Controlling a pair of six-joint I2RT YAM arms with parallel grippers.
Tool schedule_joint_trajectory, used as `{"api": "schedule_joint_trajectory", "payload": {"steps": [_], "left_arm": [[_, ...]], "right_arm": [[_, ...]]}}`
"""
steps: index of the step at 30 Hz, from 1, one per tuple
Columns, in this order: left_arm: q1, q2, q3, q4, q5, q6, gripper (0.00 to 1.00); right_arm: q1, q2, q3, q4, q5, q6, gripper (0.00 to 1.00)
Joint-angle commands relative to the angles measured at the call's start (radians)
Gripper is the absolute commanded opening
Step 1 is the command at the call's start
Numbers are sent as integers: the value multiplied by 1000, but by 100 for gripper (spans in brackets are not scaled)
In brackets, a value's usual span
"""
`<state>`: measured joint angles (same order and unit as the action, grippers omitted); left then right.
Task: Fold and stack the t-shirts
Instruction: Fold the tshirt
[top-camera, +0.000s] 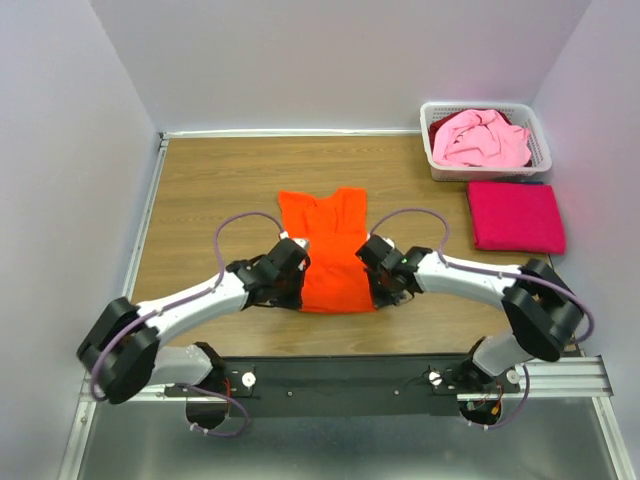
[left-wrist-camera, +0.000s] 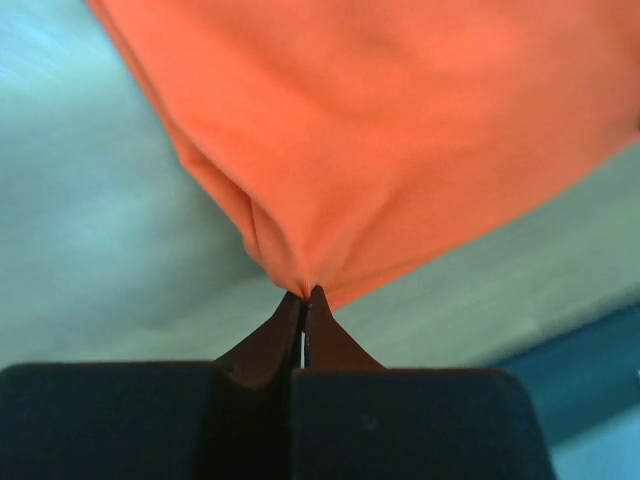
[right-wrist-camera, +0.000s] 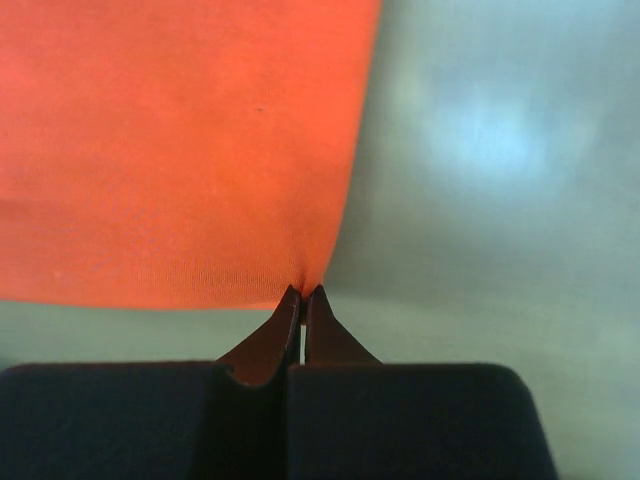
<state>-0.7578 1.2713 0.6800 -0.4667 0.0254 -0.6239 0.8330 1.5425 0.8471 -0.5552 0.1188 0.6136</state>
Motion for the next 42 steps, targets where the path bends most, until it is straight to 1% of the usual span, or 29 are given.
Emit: {"api": "schedule_joint_trajectory", "payload": {"steps": [1, 2, 3, 4, 5, 6, 7, 9, 10, 11, 13, 15, 17, 21, 25, 26, 29, 30, 34, 37, 38, 42], "left_arm": [[-130, -173, 6, -216, 42, -187, 0], [-150, -205, 9, -231, 54, -218, 0], [-161, -261, 12, -242, 65, -241, 0], [-166, -282, 27, -269, 70, -264, 0], [-166, -305, 39, -280, 68, -264, 0], [-166, -308, 58, -295, 58, -261, 0], [-161, -303, 102, -297, 18, -240, 0], [-121, -258, 151, -288, -4, -194, 0], [-100, -236, 195, -265, 1, -163, 0], [-77, -213, 216, -253, 4, -111, 0], [-2, -152, 274, -236, -19, -79, 0], [47, -107, 309, -221, -67, -47, 0], [77, -78, 343, -213, -88, -30, 0], [146, -58, 342, -162, -70, 9, 0], [196, -32, 325, -96, -32, 38, 0], [212, -24, 328, -87, -4, 52, 0], [244, 19, 348, -63, 5, 84, 0], [270, 32, 357, -56, 11, 93, 0], [334, 111, 381, 2, 47, 125, 0], [373, 183, 420, 36, 70, 151, 0], [396, 204, 441, 46, 85, 156, 0], [425, 353, 527, 79, 119, 184, 0]], "right_arm": [[35, -137, -46, -348, -112, 26, 1], [40, -207, -36, -380, -142, 32, 1], [40, -238, -7, -409, -151, 35, 1], [41, -264, 12, -457, -142, 38, 1], [40, -294, 41, -481, -89, 38, 1], [38, -292, 108, -508, -49, 31, 1], [38, -279, 154, -558, 47, 26, 1], [28, -208, 223, -584, 116, -13, 1], [20, -187, 283, -586, 148, -32, 1], [-6, -164, 308, -585, 159, -49, 1], [-24, -96, 403, -578, 186, -102, 1], [-44, -62, 469, -571, 202, -153, 1], [-86, -15, 553, -562, 188, -190, 1], [-147, 59, 670, -545, 159, -282, 1], [-207, 131, 748, -525, 122, -342, 1], [-227, 151, 765, -522, 104, -353, 1], [-262, 218, 820, -503, 67, -388, 1], [-271, 234, 831, -497, 53, -394, 1], [-305, 333, 908, -476, 9, -425, 1], [-339, 419, 990, -466, -22, -443, 1], [-360, 471, 1042, -459, -45, -446, 1], [-414, 596, 1162, -453, -113, -462, 1]]}}
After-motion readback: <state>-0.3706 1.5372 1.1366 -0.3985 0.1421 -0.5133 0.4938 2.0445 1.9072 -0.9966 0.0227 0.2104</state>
